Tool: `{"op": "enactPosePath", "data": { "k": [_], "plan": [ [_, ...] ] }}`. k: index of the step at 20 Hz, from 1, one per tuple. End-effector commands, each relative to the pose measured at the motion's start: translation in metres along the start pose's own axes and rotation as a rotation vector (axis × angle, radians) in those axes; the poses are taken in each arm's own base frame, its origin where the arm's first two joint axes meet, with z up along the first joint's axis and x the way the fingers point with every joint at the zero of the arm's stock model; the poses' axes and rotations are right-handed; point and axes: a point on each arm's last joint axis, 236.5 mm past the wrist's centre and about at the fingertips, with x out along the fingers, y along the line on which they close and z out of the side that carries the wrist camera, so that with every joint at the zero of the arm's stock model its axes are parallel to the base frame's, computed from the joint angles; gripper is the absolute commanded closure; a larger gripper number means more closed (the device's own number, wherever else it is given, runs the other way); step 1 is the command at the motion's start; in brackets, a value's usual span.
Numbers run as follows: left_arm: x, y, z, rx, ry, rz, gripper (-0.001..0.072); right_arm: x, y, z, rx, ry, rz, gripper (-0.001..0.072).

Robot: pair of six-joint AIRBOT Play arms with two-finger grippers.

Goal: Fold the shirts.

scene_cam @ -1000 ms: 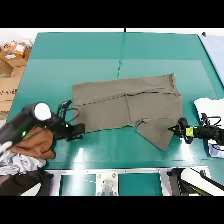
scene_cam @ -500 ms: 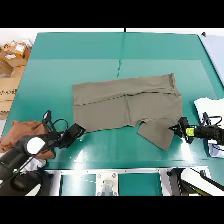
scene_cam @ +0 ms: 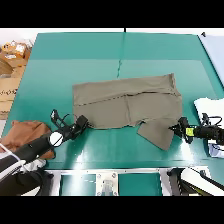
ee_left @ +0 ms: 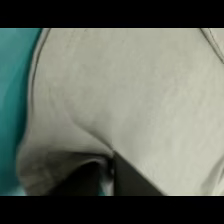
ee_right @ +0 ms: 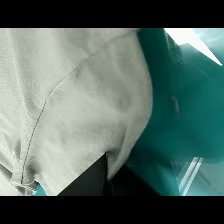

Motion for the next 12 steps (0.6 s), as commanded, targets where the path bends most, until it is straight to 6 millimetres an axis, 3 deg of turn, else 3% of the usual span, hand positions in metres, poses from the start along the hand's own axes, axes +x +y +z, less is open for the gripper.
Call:
{"op": "enactPosePath", "data": {
  "k": [1,2,4,7,12],
  "plan": [
    [0.006,-0.001,-0.010,0.062,0.044,0.025,0.0685,0.000,0.000,-0.001,-0.001,0.004,-0.001,0.0507],
    [0.005,0.001,-0.015,0.090,0.068,0.035,0.0684,0.000,0.000,-0.001,-0.001,0.004,-0.001,0.0497],
    [0.004,-0.003,-0.017,0.122,0.080,0.028,0.0685,0.000,0.001,-0.004,-0.002,0.016,0.002,0.0692],
    [-0.005,-0.011,-0.010,0.149,0.072,0.003,0.0685,-0.001,0.002,-0.009,-0.004,0.038,0.005,0.0693],
    [-0.023,0.013,0.029,0.210,0.129,0.074,0.0685,-0.010,0.000,-0.014,-0.043,0.034,-0.021,0.0693]
  ]
}}
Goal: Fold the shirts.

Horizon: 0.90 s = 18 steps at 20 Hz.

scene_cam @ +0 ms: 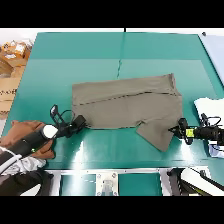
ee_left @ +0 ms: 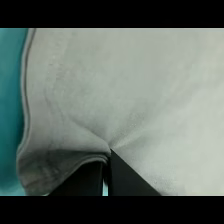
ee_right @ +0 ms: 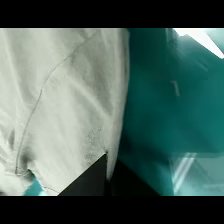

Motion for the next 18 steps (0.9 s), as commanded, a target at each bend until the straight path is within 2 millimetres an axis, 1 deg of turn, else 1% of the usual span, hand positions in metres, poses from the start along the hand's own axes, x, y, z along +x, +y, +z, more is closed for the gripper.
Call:
{"op": "enactPosePath", "data": {
  "k": [1,3,5,7,9,11,13,14,15,17,18],
  "plan": [
    [-0.014,0.007,0.021,0.086,0.030,0.013,0.0685,-0.011,0.006,-0.003,-0.014,-0.023,0.000,0.0693],
    [-0.020,-0.005,0.033,0.146,0.021,-0.007,0.0685,-0.023,0.016,-0.003,-0.030,-0.065,0.014,0.0693],
    [-0.028,-0.021,0.040,0.221,0.032,-0.024,0.0685,-0.037,0.028,-0.001,-0.063,-0.107,0.031,0.0694],
    [-0.036,-0.038,0.053,0.303,0.010,-0.026,0.0685,-0.055,0.047,0.005,-0.118,-0.134,0.048,0.0694],
    [-0.041,-0.053,0.065,0.366,-0.003,-0.019,0.0685,-0.072,0.073,0.014,-0.185,-0.170,0.071,0.0694],
    [-0.043,-0.066,0.078,0.372,0.005,-0.021,0.0685,-0.088,0.110,0.027,-0.262,-0.228,0.118,0.0694],
    [-0.042,-0.079,0.101,0.365,-0.017,-0.027,0.0685,-0.098,0.144,0.048,-0.334,-0.291,0.138,0.0694],
    [-0.042,-0.086,0.114,0.361,-0.037,-0.032,0.0685,-0.098,0.159,0.060,-0.359,-0.308,0.144,0.0694],
    [-0.040,-0.093,0.124,0.370,-0.051,-0.038,0.0685,-0.094,0.171,0.071,-0.377,-0.309,0.145,0.0694],
    [-0.030,-0.105,0.141,0.373,-0.067,-0.043,0.0685,-0.075,0.195,0.095,-0.420,-0.300,0.139,0.0694],
    [-0.020,-0.109,0.150,0.371,-0.069,-0.041,0.0685,-0.061,0.204,0.112,-0.425,-0.301,0.135,0.0693]
  ]
}}
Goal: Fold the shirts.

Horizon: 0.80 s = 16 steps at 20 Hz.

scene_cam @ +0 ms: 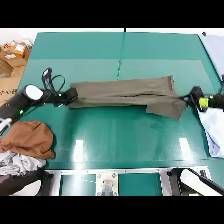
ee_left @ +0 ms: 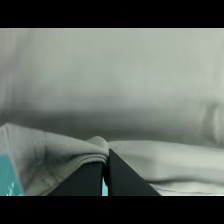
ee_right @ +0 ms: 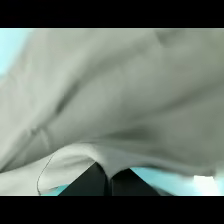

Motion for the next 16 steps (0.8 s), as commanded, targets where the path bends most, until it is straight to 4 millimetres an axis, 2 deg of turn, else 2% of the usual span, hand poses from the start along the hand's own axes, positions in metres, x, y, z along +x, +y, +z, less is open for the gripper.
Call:
{"op": "enactPosePath", "data": {
  "k": [1,6,7,8,9,10,11,12,14,16],
  "plan": [
    [0.025,-0.003,0.035,0.004,-0.012,0.005,0.0684,0.049,0.019,0.051,-0.056,-0.030,0.010,0.0694],
    [0.084,0.003,0.055,-0.079,0.024,-0.009,0.0683,0.141,0.027,0.102,-0.120,-0.006,0.054,0.0693],
    [0.091,0.004,0.061,-0.088,0.008,-0.014,0.0609,0.156,0.030,0.109,-0.140,-0.002,0.070,0.0693],
    [0.095,0.004,0.068,-0.076,-0.019,-0.017,0.0276,0.167,0.029,0.118,-0.164,-0.006,0.077,0.0681],
    [0.095,0.005,0.075,-0.064,-0.046,-0.016,0.0081,0.173,0.029,0.128,-0.174,-0.017,0.082,0.0596],
    [0.091,0.005,0.084,-0.060,-0.070,-0.019,0.0041,0.171,0.029,0.142,-0.183,-0.038,0.086,0.0439],
    [0.085,0.002,0.093,-0.058,-0.087,-0.025,0.0041,0.161,0.028,0.154,-0.215,-0.058,0.089,0.0307],
    [0.077,0.002,0.104,-0.059,-0.095,-0.033,0.0041,0.147,0.028,0.166,-0.253,-0.070,0.095,0.0210],
    [0.054,0.002,0.124,-0.059,-0.101,-0.046,0.0041,0.118,0.012,0.175,-0.269,-0.037,0.088,0.0173],
    [0.032,0.004,0.140,-0.063,-0.102,-0.057,0.0041,0.100,-0.020,0.169,-0.267,0.028,0.058,0.0173]
  ]
}}
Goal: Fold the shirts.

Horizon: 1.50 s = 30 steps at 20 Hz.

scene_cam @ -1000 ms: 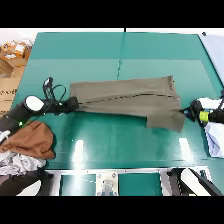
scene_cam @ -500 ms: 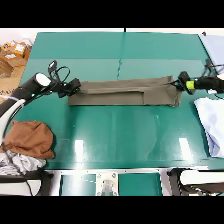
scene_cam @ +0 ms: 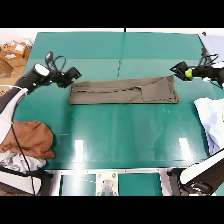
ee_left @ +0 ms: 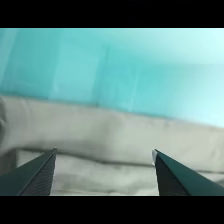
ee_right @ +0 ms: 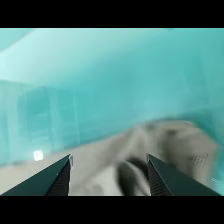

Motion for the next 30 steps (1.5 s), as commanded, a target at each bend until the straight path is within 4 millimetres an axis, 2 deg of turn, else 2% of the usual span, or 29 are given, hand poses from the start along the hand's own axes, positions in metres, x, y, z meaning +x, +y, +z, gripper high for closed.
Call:
{"op": "enactPosePath", "data": {
  "k": [1,2,3,4,5,7,8,11,14,16,18,19,20,21,22,24,26,30],
  "plan": [
    [-0.030,-0.002,0.026,0.002,0.006,-0.021,0.0041,-0.031,-0.040,-0.013,-0.036,0.107,-0.018,0.0167],
    [-0.034,-0.005,0.027,0.009,0.020,-0.026,0.0041,-0.035,-0.050,-0.020,-0.027,0.136,-0.013,0.0100],
    [-0.036,-0.010,0.025,0.012,0.037,-0.035,0.0042,-0.035,-0.058,-0.027,-0.016,0.161,-0.005,0.0097],
    [-0.038,-0.014,0.022,0.014,0.054,-0.043,0.0046,-0.032,-0.066,-0.035,-0.001,0.186,0.003,0.0062],
    [-0.038,-0.018,0.020,0.019,0.064,-0.050,0.0174,-0.026,-0.071,-0.044,0.011,0.217,0.012,0.0062],
    [-0.037,-0.021,0.014,0.049,0.081,-0.056,0.0659,-0.012,-0.070,-0.064,-0.005,0.286,0.071,0.0062],
    [-0.037,-0.023,0.011,0.070,0.094,-0.063,0.0684,-0.004,-0.066,-0.073,-0.007,0.314,0.104,0.0062],
    [-0.038,-0.024,0.001,0.073,0.134,-0.065,0.0685,0.013,-0.066,-0.091,0.000,0.365,0.158,0.0062],
    [-0.039,-0.024,-0.007,0.074,0.168,-0.067,0.0684,0.014,-0.040,-0.093,-0.006,0.367,0.279,0.0063],
    [-0.040,-0.024,-0.010,0.074,0.182,-0.067,0.0684,0.015,-0.031,-0.093,-0.027,0.378,0.289,0.0064],
    [-0.038,-0.030,-0.018,0.112,0.203,-0.078,0.0685,0.020,-0.019,-0.094,-0.053,0.389,0.293,0.0097],
    [-0.037,-0.035,-0.023,0.150,0.211,-0.086,0.0684,0.023,-0.013,-0.095,-0.065,0.395,0.297,0.0129],
    [-0.034,-0.041,-0.028,0.185,0.217,-0.094,0.0685,0.026,-0.008,-0.096,-0.079,0.399,0.299,0.0304],
    [-0.032,-0.047,-0.033,0.215,0.222,-0.103,0.0685,0.026,-0.004,-0.093,-0.092,0.395,0.300,0.0523],
    [-0.030,-0.053,-0.039,0.236,0.228,-0.110,0.0685,0.025,-0.002,-0.089,-0.104,0.387,0.298,0.0697],
    [-0.025,-0.068,-0.053,0.327,0.246,-0.133,0.0685,0.018,0.004,-0.076,-0.097,0.375,0.283,0.0695],
    [-0.015,-0.086,-0.077,0.447,0.269,-0.147,0.0685,0.000,0.021,-0.071,-0.112,0.404,0.298,0.0695],
    [0.031,-0.148,-0.117,0.536,0.176,-0.206,0.0685,-0.060,0.085,-0.076,-0.208,0.478,0.340,0.0696]
  ]
}}
